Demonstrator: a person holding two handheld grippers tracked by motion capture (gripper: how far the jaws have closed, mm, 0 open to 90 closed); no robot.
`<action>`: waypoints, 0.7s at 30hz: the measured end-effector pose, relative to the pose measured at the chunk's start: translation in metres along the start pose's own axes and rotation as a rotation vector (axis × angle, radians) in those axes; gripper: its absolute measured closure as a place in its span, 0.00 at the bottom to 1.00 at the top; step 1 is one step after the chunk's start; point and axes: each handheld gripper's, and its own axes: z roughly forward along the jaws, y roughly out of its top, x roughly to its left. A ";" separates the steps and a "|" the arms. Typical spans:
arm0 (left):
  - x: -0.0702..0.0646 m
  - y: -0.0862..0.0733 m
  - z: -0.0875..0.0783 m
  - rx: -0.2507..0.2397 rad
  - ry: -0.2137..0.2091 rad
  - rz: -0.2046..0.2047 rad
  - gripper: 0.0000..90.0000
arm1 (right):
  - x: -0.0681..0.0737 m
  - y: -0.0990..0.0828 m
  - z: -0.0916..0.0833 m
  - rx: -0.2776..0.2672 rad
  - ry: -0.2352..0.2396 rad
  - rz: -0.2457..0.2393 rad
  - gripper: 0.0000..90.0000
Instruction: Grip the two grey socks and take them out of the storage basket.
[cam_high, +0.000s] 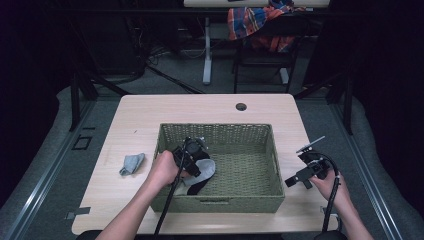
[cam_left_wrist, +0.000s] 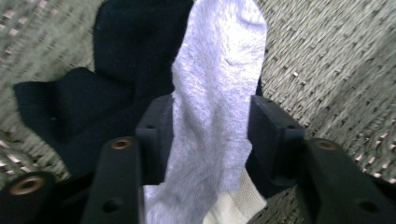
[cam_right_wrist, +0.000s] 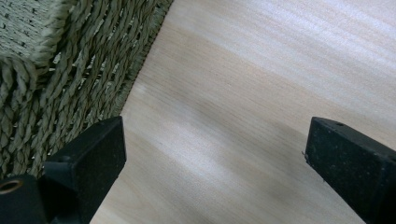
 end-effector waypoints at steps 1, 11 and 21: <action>0.001 0.000 0.003 0.004 0.001 -0.009 0.63 | 0.000 0.000 0.000 0.000 0.001 0.000 0.06; 0.003 -0.003 0.006 -0.002 0.010 0.011 0.92 | 0.000 0.000 0.000 0.000 0.003 0.003 0.06; 0.009 -0.011 -0.022 -0.087 0.011 0.000 0.94 | 0.000 -0.001 0.001 -0.018 0.007 0.018 0.06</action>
